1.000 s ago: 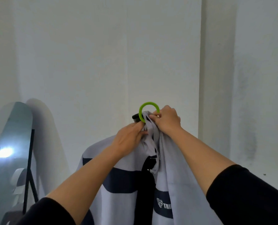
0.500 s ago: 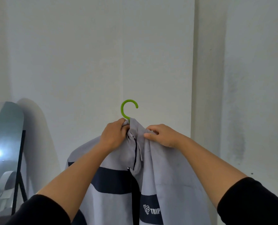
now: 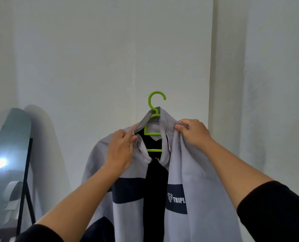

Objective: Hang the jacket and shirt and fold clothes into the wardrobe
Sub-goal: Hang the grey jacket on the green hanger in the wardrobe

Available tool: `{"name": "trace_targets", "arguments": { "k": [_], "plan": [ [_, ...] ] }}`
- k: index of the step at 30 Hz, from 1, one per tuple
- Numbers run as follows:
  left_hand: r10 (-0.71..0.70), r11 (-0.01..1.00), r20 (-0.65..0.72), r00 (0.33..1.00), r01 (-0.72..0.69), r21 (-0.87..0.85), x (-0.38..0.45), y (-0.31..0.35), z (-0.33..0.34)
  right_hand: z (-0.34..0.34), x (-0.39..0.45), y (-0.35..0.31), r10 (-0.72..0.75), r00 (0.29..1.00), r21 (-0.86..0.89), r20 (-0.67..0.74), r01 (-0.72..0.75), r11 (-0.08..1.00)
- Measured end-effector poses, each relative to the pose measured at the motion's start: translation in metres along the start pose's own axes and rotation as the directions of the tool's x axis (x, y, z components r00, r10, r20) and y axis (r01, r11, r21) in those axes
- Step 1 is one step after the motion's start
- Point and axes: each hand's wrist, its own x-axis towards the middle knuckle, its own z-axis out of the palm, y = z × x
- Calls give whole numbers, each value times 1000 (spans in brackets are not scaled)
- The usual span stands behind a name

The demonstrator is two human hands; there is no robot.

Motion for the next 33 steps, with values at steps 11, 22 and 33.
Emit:
{"name": "trace_targets", "arguments": {
  "k": [11,22,33],
  "plan": [
    [-18,997,235,972,-1,79,28,-11,-18,-11,0,8,-136,990,155,26,131,979],
    [293,947,94,951,-275,-163,60,29,14,-60,-48,46,-256,963,-245,79,268,932],
    [592,768,98,800,-523,-369,61,135,85,-161,-116,103,-101,966,-493,-239,-31,869]
  ]
}}
